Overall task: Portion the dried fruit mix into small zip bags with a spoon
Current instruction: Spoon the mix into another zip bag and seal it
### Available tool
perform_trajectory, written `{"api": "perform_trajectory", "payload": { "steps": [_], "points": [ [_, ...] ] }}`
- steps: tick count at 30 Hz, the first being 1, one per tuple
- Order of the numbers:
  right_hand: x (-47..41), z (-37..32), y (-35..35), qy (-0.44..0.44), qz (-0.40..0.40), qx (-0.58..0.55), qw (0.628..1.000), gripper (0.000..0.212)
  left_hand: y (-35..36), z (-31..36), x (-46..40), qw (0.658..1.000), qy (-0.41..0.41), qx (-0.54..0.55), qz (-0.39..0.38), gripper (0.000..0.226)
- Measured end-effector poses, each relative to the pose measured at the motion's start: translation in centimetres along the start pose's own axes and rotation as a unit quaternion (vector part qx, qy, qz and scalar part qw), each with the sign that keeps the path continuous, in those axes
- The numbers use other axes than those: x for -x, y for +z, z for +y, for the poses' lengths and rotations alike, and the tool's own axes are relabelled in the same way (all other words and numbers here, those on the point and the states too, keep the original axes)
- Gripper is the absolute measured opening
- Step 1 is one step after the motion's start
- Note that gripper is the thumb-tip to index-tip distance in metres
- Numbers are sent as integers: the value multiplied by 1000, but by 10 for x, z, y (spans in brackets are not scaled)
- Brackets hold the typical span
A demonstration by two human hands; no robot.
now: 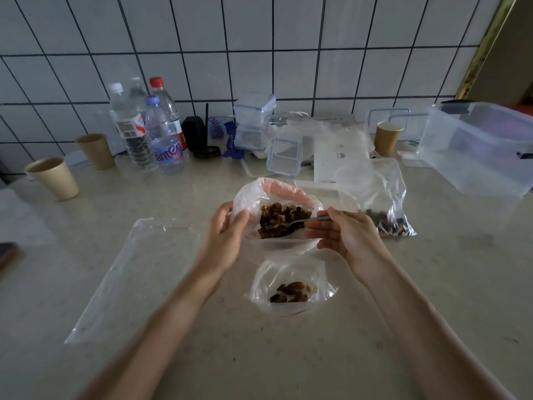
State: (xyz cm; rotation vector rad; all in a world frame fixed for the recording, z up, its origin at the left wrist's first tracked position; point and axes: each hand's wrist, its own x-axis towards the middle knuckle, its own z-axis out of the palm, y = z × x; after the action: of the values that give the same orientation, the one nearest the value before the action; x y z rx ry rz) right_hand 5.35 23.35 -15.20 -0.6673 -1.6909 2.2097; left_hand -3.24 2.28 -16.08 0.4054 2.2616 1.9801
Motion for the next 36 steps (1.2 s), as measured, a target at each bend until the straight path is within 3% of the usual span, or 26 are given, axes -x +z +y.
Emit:
{"api": "perform_trajectory", "payload": {
  "steps": [8, 12, 18, 24, 28, 33, 36],
  "points": [
    [4, -6, 0, -36, 0, -15, 999, 30, -10, 2, -4, 998, -25, -46, -31, 36],
    [7, -13, -1, -59, -8, -22, 998, 29, -18, 8, -9, 995, -56, -56, -56, 32],
    [8, -24, -9, -85, -24, -26, 996, 30, -33, 11, 7, 977, -17, -208, -34, 55],
    [8, -28, -13, -86, -45, -22, 995, 30, -35, 0, 38, 967, 33, -252, -23, 28],
    [5, -29, -16, -80, -70, -17, 994, 31, -30, 0, 49, 965, 49, -257, -23, 23],
    [7, -32, -22, -84, -95, 0, 992, 33, -23, 5, 58, 958, 27, -269, -97, 38],
    [10, -35, -24, -94, -121, 26, 988, 34, -18, 3, 60, 955, 25, -276, -103, 29]
  ]
}}
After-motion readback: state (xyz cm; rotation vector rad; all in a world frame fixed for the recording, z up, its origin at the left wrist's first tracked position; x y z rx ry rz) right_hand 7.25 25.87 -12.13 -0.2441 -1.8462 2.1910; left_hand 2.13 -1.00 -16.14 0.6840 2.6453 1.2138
